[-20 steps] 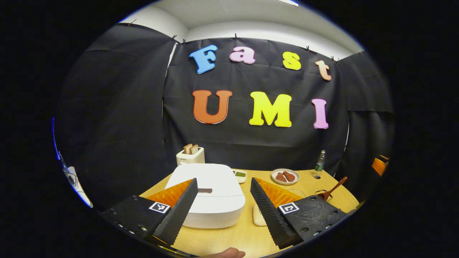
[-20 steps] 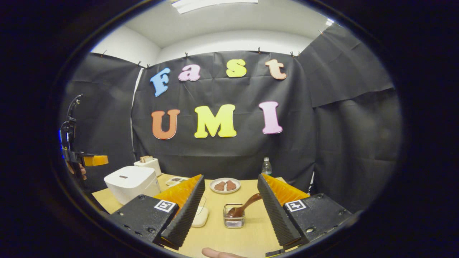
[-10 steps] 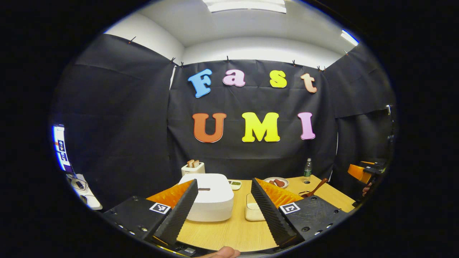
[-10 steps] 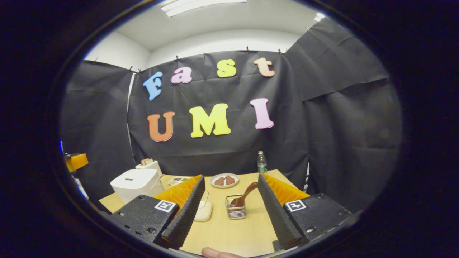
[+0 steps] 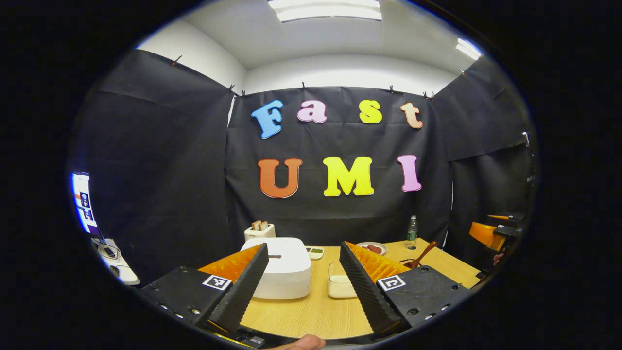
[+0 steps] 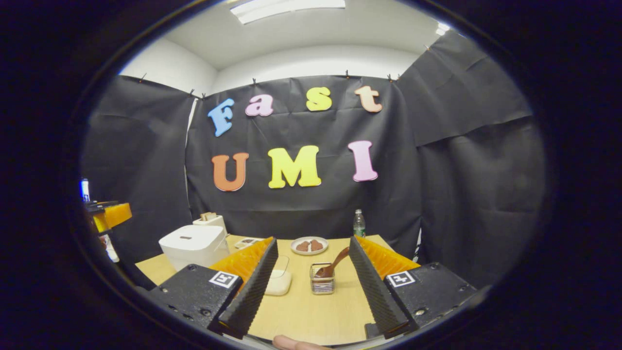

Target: Close the left gripper, press the button to open the rice cooker; take a wooden spoon from the chopstick holder with the right hand, scoop a spoonful of rice and pour it into the rice cooker, then put the wooden spoon back into the chopstick holder.

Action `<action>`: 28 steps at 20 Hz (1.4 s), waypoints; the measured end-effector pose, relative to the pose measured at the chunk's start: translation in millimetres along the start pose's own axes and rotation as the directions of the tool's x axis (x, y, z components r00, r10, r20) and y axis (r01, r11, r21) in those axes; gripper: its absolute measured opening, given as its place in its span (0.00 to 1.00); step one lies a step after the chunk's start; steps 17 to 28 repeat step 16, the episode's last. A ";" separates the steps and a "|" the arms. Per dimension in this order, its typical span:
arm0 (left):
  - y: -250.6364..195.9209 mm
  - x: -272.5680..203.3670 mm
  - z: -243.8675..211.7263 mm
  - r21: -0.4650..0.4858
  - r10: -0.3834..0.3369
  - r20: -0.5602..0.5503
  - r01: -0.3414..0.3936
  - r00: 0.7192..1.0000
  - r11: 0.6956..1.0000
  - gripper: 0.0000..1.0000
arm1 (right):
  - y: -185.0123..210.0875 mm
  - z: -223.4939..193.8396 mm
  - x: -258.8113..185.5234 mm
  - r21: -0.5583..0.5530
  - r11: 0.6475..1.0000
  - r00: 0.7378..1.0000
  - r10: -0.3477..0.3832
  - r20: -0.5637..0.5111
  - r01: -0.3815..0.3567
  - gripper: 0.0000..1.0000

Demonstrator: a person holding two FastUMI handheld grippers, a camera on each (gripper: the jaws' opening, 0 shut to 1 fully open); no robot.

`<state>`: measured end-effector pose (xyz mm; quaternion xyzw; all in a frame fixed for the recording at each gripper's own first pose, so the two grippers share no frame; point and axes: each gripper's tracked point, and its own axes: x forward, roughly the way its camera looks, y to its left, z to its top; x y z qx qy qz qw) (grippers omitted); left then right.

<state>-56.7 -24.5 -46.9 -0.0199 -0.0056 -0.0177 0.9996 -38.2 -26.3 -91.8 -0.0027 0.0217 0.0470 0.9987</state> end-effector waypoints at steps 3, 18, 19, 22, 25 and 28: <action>5.7 1.1 -0.7 -0.014 0.014 0.013 -0.014 1.000 1.000 0.94 | 5.5 4.0 -3.1 -0.006 1.000 1.000 0.010 0.011 -0.010 0.95; 17.5 -3.0 -6.5 -0.030 0.028 0.036 -0.027 0.999 0.999 0.94 | 21.6 5.1 -10.0 0.013 0.999 0.999 0.044 0.020 -0.044 0.96; 17.5 -3.0 -6.5 -0.030 0.028 0.036 -0.027 0.999 0.999 0.94 | 21.6 5.1 -10.0 0.013 0.999 0.999 0.044 0.020 -0.044 0.96; 17.5 -3.0 -6.5 -0.030 0.028 0.036 -0.027 0.999 0.999 0.94 | 21.6 5.1 -10.0 0.013 0.999 0.999 0.044 0.020 -0.044 0.96; 17.5 -3.0 -6.5 -0.030 0.028 0.036 -0.027 0.999 0.999 0.94 | 21.6 5.1 -10.0 0.013 0.999 0.999 0.044 0.020 -0.044 0.96; 17.5 -3.0 -6.5 -0.030 0.028 0.036 -0.027 0.999 0.999 0.94 | 21.6 5.1 -10.0 0.013 0.999 0.999 0.044 0.020 -0.044 0.96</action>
